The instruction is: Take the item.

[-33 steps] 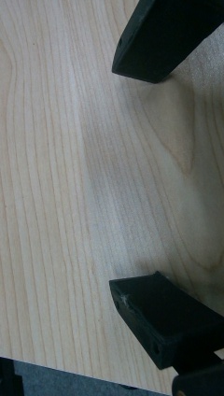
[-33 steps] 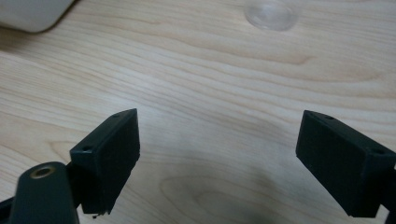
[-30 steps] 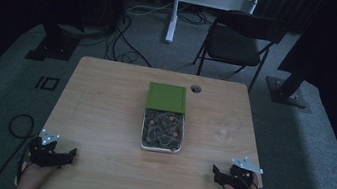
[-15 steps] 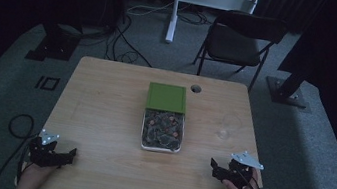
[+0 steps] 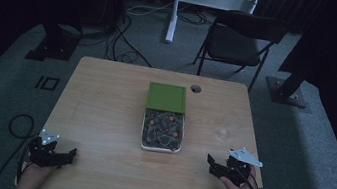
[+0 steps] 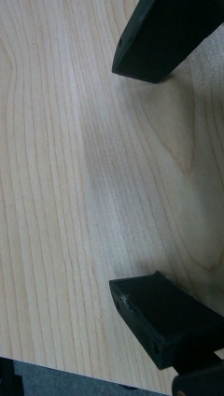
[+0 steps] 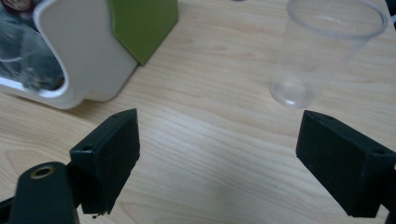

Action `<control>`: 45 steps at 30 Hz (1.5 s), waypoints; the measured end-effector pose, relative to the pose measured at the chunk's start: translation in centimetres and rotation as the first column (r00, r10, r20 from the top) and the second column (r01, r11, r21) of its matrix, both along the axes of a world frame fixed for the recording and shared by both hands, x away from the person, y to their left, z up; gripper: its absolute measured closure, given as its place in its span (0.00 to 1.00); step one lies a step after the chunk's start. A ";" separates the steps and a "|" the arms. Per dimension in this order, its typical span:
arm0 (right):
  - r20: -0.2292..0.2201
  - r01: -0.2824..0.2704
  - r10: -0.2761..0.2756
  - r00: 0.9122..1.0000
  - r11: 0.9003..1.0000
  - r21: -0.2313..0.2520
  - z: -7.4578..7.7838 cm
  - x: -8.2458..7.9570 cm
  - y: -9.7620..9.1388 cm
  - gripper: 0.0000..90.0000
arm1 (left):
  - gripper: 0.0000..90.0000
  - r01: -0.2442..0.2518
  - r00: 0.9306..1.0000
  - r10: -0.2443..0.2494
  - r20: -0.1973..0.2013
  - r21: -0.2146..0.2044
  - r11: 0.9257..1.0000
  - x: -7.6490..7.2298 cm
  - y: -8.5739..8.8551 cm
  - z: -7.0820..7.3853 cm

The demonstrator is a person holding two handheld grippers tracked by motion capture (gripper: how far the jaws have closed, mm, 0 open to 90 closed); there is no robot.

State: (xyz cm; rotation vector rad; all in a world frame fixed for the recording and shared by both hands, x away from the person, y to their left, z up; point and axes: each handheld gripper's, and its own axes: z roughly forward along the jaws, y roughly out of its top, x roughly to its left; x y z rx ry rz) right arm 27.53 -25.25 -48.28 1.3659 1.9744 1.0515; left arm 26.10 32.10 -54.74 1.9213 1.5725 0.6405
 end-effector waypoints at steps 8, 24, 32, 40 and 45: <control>0.019 -0.027 0.027 0.999 1.000 0.009 1.0 0.3 1.0 0.15 | 0.02 -0.001 1.000 0.001 0.000 -0.001 1.000 0.0 0.0 0.0; 0.052 -0.088 0.088 0.995 0.996 0.013 3.0 1.7 3.7 0.15 | 0.02 -0.001 1.000 0.001 0.000 -0.001 1.000 0.0 0.0 0.0; 0.064 -0.126 0.124 0.990 0.992 0.024 3.8 2.2 5.5 0.15 | 0.02 -0.001 1.000 0.001 0.000 -0.001 1.000 0.0 0.0 0.0; 0.071 -0.173 0.171 0.983 0.985 0.021 4.0 2.6 7.5 0.15 | 0.02 -0.001 1.000 0.001 0.000 -0.001 1.000 0.0 0.0 0.0; 0.075 -0.201 0.199 0.977 0.979 0.018 4.2 2.8 8.5 0.15 | 0.02 -0.001 1.000 0.001 0.000 -0.001 1.000 0.0 0.0 0.0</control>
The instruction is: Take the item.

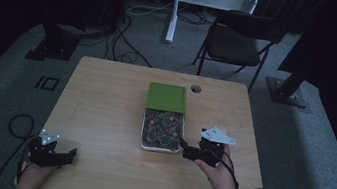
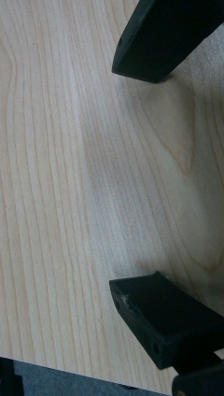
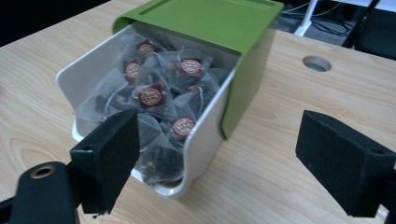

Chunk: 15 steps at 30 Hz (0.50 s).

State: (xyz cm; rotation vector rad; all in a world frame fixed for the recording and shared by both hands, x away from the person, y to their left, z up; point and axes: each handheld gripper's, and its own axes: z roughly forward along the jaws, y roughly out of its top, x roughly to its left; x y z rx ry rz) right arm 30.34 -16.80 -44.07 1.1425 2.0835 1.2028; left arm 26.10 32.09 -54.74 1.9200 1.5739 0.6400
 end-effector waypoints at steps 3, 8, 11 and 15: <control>-0.002 -0.009 0.009 1.000 1.000 0.000 0.0 0.1 0.3 0.15 | 0.02 0.000 1.000 0.000 0.000 0.000 1.000 0.0 0.0 0.0; -0.002 -0.030 0.030 1.000 1.000 0.003 0.1 0.3 1.5 0.15 | 0.02 0.000 1.000 0.000 0.000 0.000 1.000 0.0 0.0 0.0; 0.000 -0.049 0.049 0.999 0.999 0.000 0.1 0.4 2.2 0.15 | 0.02 0.000 1.000 0.000 0.000 0.000 1.000 0.0 0.0 0.0; 0.005 -0.074 0.074 0.997 0.997 -0.012 0.1 0.5 3.1 0.15 | 0.02 0.000 1.000 0.000 0.000 0.000 1.000 0.0 0.0 0.0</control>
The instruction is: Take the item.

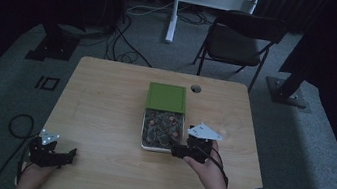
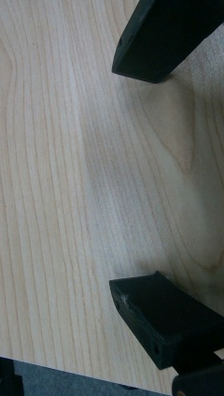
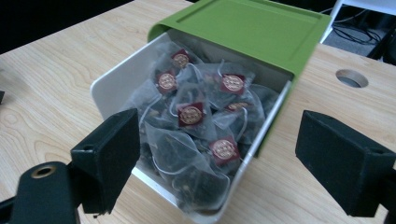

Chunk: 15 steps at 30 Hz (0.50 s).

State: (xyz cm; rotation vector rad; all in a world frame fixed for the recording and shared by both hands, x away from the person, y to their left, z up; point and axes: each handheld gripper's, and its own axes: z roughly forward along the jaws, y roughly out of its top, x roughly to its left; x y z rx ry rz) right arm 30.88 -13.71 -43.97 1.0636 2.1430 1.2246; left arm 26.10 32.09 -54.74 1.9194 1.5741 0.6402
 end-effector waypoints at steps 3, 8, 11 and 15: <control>0.003 -0.015 0.015 1.000 1.000 0.001 0.1 0.2 0.8 0.16 | 0.02 0.000 1.000 0.000 0.000 0.000 1.000 0.0 0.0 0.0; 0.002 -0.031 0.031 1.000 1.000 -0.003 0.1 0.4 1.6 0.16 | 0.02 0.000 1.000 0.000 0.000 0.000 1.000 0.0 0.0 0.0; 0.000 -0.043 0.043 0.999 0.999 -0.005 -0.1 0.6 2.2 0.16 | 0.02 0.000 1.000 0.000 0.000 0.000 1.000 0.0 0.0 0.0; -0.005 -0.042 0.042 0.999 0.999 -0.009 -0.4 0.9 2.9 0.17 | 0.02 0.000 1.000 0.000 0.001 0.000 1.000 0.0 0.0 0.0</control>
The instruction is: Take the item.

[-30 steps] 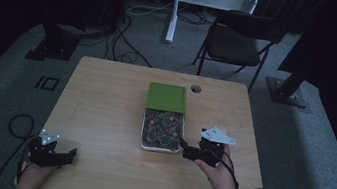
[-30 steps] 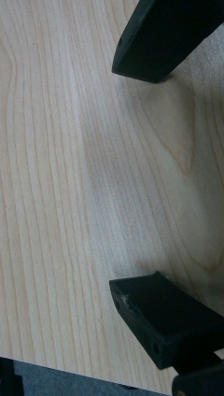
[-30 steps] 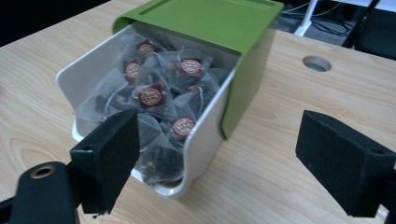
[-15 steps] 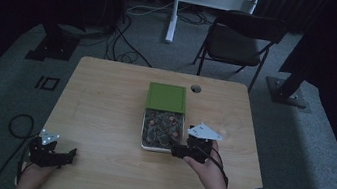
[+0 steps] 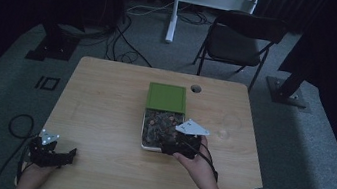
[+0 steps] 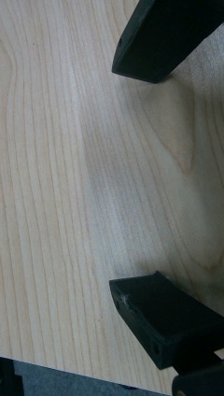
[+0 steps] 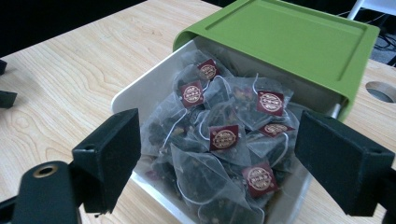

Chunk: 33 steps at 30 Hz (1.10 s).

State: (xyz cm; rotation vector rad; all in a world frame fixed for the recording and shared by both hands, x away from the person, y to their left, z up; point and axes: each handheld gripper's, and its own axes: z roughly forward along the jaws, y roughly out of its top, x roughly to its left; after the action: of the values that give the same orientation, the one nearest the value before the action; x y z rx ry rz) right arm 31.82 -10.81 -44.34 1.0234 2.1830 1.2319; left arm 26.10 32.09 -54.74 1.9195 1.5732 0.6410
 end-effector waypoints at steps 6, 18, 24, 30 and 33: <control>-0.006 -0.001 0.001 1.000 1.000 -0.015 -0.5 0.6 0.6 0.22 | 0.02 0.000 1.000 0.000 0.000 0.001 1.000 0.0 0.0 0.0; -0.010 0.011 -0.012 1.000 0.999 -0.052 -1.7 1.8 1.5 0.45 | 0.02 0.000 1.000 0.000 0.000 0.000 1.000 0.0 0.0 0.0; -0.023 0.015 -0.016 1.000 0.997 -0.074 -2.1 2.0 2.0 0.50 | 0.02 0.000 1.000 0.000 0.000 0.000 1.000 0.0 0.0 0.0; -0.024 0.021 -0.022 0.999 0.997 -0.071 -2.4 1.9 2.3 0.50 | 0.02 -0.001 1.000 0.001 0.000 -0.001 1.000 0.0 0.0 0.0; -0.025 0.032 -0.034 0.999 0.997 -0.073 -2.6 1.9 2.3 0.50 | 0.02 0.000 1.000 0.000 0.000 0.000 1.000 0.0 0.0 0.0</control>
State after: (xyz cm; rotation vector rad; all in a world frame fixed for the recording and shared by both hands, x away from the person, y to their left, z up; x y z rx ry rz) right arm 33.72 -8.53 -46.90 1.0478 2.2047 1.1220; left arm 26.10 32.09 -54.74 1.9196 1.5733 0.6409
